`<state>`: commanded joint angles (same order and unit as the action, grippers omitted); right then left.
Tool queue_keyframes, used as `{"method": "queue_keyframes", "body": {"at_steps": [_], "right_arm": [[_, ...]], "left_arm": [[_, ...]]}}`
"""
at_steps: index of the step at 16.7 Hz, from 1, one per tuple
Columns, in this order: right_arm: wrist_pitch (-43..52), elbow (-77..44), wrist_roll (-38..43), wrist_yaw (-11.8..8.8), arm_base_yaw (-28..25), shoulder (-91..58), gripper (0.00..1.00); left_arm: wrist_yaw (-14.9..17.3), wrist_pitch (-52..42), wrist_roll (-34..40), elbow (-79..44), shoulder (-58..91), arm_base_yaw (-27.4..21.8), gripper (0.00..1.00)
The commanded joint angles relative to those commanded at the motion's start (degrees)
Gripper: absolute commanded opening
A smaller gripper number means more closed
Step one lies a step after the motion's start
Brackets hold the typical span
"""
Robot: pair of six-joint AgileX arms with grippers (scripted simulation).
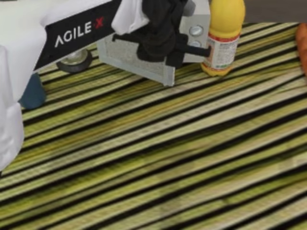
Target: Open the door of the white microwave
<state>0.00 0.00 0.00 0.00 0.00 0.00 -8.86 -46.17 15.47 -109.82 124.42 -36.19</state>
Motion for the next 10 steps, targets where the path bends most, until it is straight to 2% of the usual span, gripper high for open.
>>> {"method": "queue_keyframes", "body": {"at_steps": [4, 10], "right_arm": [[0.0, 0.0, 0.0, 0.0, 0.0, 0.0, 1.00], [0.0, 0.0, 0.0, 0.0, 0.0, 0.0, 1.00]], "left_arm": [[0.4, 0.1, 0.1, 0.4, 0.2, -0.4, 0.00], [3.4, 3.5, -6.0, 7.7, -4.9, 1.2, 0.00]]}}
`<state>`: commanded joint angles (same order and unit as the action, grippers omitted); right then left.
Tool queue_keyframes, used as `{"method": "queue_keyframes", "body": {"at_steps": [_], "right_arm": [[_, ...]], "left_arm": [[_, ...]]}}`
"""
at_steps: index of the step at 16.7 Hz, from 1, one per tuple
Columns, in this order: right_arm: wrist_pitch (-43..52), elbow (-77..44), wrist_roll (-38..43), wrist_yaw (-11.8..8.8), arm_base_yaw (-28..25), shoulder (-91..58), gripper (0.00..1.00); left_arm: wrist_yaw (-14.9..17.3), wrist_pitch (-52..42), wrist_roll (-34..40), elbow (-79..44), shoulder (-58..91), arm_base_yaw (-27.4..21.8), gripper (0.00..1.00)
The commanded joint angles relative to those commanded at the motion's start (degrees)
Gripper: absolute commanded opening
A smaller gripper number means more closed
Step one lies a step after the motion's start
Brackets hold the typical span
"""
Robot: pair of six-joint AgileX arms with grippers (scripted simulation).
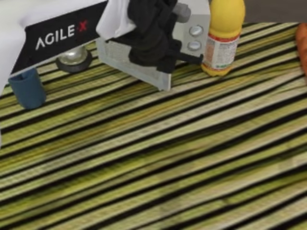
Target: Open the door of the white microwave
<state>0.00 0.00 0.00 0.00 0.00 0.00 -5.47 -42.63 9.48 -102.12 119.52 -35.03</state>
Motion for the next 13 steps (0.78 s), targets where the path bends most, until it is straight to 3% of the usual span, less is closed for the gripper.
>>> {"method": "queue_keyframes", "body": {"at_steps": [13], "right_arm": [[0.0, 0.0, 0.0, 0.0, 0.0, 0.0, 1.00]], "left_arm": [[0.5, 0.5, -1.0, 1.2, -0.8, 0.2, 0.00]]}}
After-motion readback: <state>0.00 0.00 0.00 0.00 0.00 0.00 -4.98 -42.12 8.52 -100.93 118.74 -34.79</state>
